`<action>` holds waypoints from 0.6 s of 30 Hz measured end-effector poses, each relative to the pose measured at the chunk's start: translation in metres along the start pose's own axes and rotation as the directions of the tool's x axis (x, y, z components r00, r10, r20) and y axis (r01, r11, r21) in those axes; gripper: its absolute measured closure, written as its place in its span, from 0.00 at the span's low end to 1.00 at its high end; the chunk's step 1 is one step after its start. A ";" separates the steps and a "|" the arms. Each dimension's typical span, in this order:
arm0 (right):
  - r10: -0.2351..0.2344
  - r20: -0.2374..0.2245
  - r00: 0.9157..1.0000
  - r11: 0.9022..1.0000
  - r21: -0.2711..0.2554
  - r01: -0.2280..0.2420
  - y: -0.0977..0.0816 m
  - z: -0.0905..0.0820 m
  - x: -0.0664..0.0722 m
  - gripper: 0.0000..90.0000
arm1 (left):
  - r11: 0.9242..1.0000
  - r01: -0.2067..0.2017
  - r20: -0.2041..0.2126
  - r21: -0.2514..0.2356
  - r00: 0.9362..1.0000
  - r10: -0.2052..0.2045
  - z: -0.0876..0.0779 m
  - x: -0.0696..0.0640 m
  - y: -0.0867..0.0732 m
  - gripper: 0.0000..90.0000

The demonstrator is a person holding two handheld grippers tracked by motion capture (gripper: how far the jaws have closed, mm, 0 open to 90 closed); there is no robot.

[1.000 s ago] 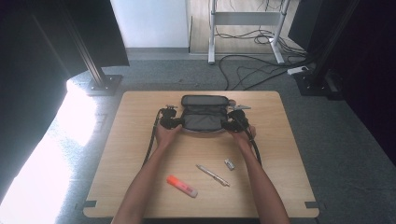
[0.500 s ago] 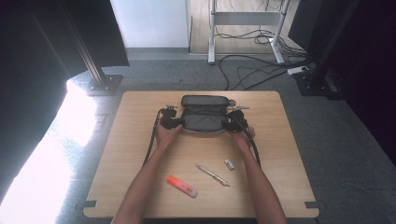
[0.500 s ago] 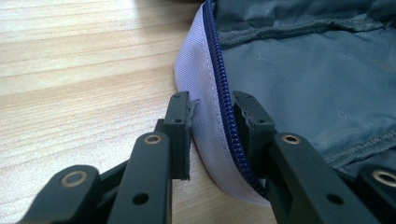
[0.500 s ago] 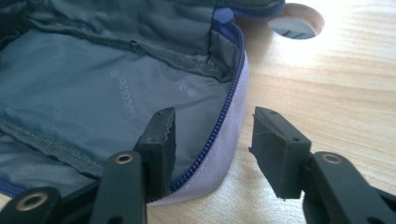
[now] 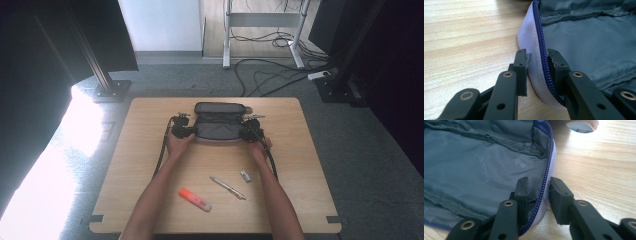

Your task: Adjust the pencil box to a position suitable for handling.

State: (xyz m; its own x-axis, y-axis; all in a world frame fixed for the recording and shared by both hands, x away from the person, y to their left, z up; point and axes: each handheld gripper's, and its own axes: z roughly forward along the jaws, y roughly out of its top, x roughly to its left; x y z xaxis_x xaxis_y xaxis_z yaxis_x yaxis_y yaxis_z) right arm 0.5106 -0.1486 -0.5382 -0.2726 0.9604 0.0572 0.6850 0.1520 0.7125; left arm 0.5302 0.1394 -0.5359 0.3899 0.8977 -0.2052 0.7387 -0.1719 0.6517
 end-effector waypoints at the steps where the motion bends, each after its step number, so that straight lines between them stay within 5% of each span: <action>1: 0.002 0.004 1.000 1.000 0.000 -0.002 0.000 0.000 0.000 0.81 | 1.000 -0.004 0.001 0.001 1.000 0.004 0.000 0.000 0.000 0.81; 6: 0.010 0.057 0.998 1.000 0.001 -0.010 0.001 -0.002 0.004 0.94 | 1.000 -0.017 -0.007 0.000 1.000 0.017 0.000 -0.003 0.001 0.88; 18: 0.033 0.048 0.998 0.998 -0.055 -0.031 0.002 -0.013 0.001 0.96 | 1.000 -0.020 0.020 -0.022 1.000 0.021 -0.008 -0.005 0.002 0.97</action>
State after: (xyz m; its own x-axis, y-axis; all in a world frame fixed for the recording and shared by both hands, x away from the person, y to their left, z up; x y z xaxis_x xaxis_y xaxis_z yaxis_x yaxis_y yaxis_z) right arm 0.5030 -0.1507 -0.5282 -0.2166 0.9751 0.0470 0.6552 0.1095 0.7475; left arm 0.5260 0.1378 -0.5278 0.4162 0.8855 -0.2066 0.7186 -0.1811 0.6715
